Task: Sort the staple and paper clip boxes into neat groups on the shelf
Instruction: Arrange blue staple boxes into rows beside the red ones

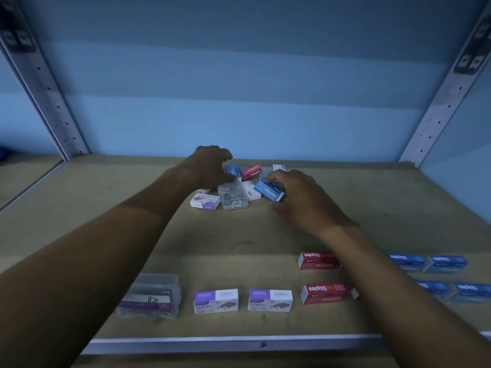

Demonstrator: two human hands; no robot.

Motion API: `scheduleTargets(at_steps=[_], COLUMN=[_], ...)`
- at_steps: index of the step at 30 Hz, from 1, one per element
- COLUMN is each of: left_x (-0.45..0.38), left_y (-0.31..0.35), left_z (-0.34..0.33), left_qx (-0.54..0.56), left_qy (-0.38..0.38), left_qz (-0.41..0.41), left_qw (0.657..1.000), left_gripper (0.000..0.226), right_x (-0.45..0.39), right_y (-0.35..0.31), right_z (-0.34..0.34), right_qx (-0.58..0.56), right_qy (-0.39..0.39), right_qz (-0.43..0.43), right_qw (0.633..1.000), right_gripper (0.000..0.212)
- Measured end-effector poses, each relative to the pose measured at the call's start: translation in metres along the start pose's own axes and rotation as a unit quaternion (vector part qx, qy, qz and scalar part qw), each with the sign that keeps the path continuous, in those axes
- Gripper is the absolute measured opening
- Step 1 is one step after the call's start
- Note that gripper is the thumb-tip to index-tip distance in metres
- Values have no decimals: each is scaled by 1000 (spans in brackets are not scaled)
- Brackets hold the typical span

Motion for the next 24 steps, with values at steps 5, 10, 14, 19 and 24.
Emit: scheduleTargets(at_steps=[5,10,14,19,24], left_x=[-8,-8,-2,25,78], left_y=[0,1,1,12,31], left_z=[-3,2,11,26,31], left_qx=[-5,-33,-36,-5,71], left_qy=[-3,24,52,72,41], left_qz=[-7,-30,-44,-66,-51], left_qw=[1000,999,997,995,995], left_gripper=[52,52,61,56,47], right_x=[-8,-8,-6,3,15], right_y=[2,4,2,-3,-4], right_z=[-3,-7,-5,5,11], right_qx=[18,21,16,-5,-18], right_qy=[27,32,17,-12,-42], right_qz=[-3,-10,-2,0,-17], right_qw=[999,999,1000,1000,999], right_gripper=[38,34,38,49,48])
Point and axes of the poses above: each hand's wrist, its own x-axis away from the middle knuckle, its own z-axis out of the back of the hand, y = z × x, the point moved 6 cm from there along -x, towards the middle knuckle, and after that the axes turned 3 degrees about x, right-handed, at the moved point
